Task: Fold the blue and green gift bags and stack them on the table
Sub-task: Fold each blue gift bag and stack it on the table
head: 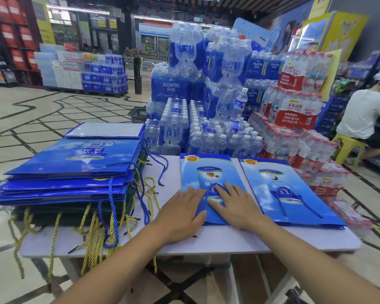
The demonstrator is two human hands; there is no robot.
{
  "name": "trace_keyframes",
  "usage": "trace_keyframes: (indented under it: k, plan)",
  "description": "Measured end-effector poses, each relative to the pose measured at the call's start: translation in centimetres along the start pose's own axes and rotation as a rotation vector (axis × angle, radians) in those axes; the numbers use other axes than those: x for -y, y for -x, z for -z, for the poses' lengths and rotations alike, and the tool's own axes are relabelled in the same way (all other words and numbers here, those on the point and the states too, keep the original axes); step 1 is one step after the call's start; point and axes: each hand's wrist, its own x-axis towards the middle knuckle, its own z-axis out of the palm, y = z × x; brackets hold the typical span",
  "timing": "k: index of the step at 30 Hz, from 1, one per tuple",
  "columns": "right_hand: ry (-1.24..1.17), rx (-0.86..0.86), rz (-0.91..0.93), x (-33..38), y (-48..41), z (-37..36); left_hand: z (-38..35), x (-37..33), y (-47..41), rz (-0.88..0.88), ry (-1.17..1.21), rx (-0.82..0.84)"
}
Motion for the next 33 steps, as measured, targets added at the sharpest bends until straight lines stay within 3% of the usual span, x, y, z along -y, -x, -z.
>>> trace_keyframes:
  k: [6,13,19,26,33]
  plan:
    - [0.014,-0.044,0.0,0.1,0.0,-0.3,0.7,-0.4,-7.6,0.075,-0.087,0.053]
    - [0.021,-0.053,0.005,-0.3,-0.6,-0.7,-1.3,4.1,-14.6,0.319,-0.128,0.105]
    - [0.015,-0.062,0.006,-0.4,-0.8,-1.1,-3.0,5.0,-14.7,0.32,-0.167,0.098]
    - [0.009,-0.056,0.001,-0.5,-0.7,-1.1,-2.4,3.5,-13.0,0.301,-0.187,-0.083]
    - [0.002,-0.06,-0.002,-0.3,-0.6,-0.9,-1.4,0.8,-6.0,0.302,-0.179,0.082]
